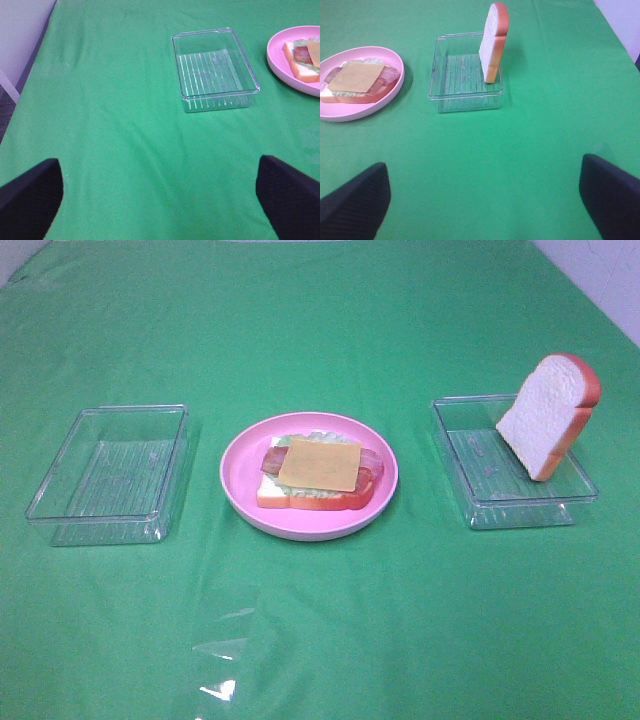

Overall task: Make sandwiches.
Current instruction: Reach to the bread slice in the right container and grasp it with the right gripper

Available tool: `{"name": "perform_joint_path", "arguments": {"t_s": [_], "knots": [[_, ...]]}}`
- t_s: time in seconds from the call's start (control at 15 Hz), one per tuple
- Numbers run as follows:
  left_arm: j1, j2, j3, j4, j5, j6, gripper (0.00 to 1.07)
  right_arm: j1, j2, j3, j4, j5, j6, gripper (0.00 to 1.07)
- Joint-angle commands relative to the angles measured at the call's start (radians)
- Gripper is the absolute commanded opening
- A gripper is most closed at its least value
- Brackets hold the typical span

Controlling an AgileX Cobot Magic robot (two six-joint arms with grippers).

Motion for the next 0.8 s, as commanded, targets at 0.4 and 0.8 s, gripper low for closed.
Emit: {"name": "perform_joint_path", "arguments": {"t_s": [0.4, 0.8], "knots": [[-0.001, -0.017, 0.003, 0.000, 0.001, -0.015, 0.97, 0.000, -0.017, 0.003, 0.002, -0.005, 0.006, 0.98], [-0.001, -0.017, 0.003, 0.000, 0.001, -0.015, 0.97, 0.000, -0.017, 0.003, 0.003, -0.005, 0.006, 0.98]]}}
